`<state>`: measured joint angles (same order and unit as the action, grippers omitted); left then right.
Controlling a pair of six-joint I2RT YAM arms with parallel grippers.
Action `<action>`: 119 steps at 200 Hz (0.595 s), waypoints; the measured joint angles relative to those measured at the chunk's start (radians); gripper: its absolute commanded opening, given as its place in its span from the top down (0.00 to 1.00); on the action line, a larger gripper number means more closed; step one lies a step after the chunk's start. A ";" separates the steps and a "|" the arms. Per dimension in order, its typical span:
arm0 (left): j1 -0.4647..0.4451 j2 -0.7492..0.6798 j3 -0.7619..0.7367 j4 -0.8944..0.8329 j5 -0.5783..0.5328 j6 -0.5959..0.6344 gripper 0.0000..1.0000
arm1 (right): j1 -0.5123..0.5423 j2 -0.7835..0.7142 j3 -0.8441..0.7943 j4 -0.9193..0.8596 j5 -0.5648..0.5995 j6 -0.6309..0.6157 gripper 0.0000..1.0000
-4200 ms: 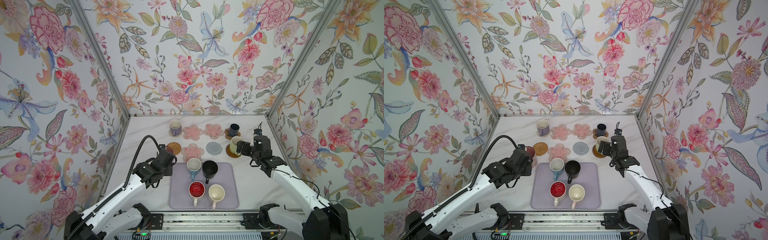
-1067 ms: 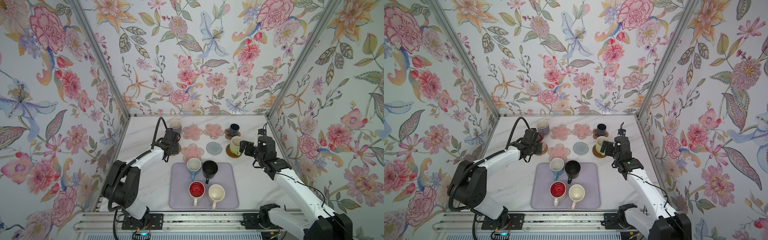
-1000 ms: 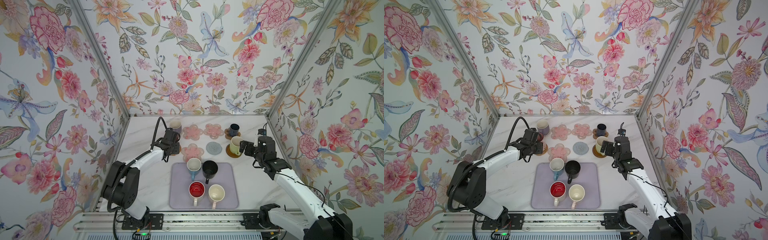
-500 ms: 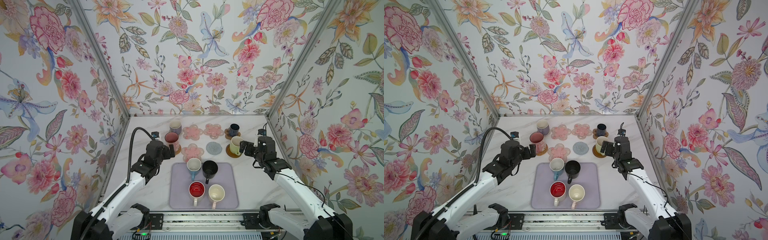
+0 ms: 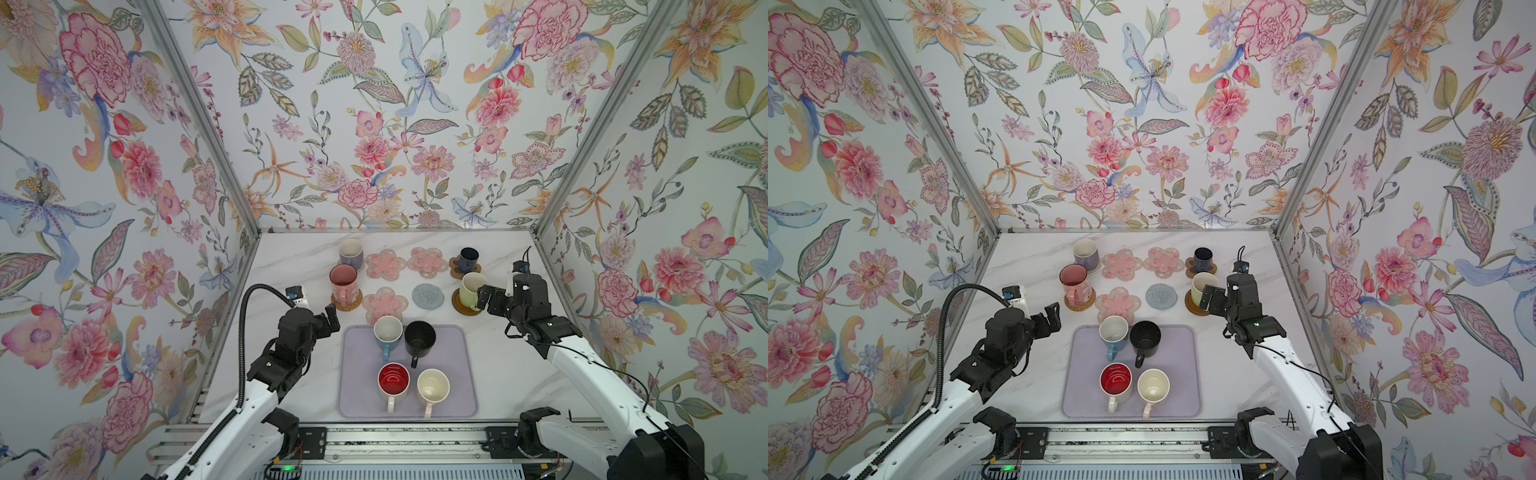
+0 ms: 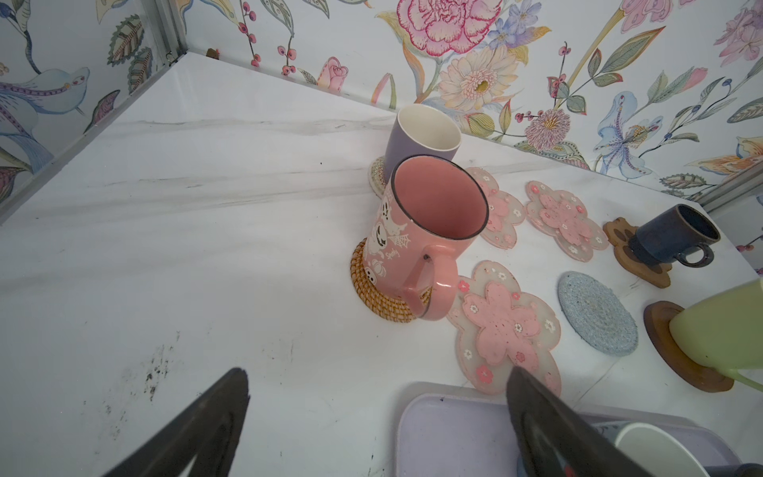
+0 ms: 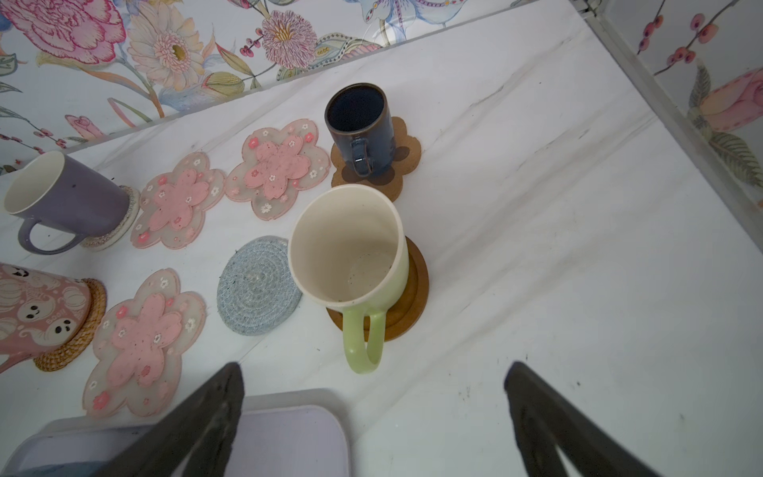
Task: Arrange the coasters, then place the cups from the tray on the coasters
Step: 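Open the left gripper and pull it back toward the robot, then move the right gripper back toward the tray over the cream mug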
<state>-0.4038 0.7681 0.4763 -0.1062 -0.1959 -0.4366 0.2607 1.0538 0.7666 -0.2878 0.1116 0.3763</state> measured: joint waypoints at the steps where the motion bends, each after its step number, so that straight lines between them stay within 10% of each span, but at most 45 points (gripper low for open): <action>1: 0.000 0.000 -0.001 0.000 0.000 0.000 0.01 | 0.003 -0.002 0.000 -0.003 0.000 0.001 0.01; 119: 0.000 -0.065 -0.034 0.024 -0.021 -0.018 0.01 | 0.542 -0.173 0.051 -0.401 0.187 0.294 0.01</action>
<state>-0.4038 0.7029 0.4427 -0.0826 -0.2173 -0.4545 0.8032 0.8810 0.8173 -0.6888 0.2981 0.6701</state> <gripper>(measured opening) 0.989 0.992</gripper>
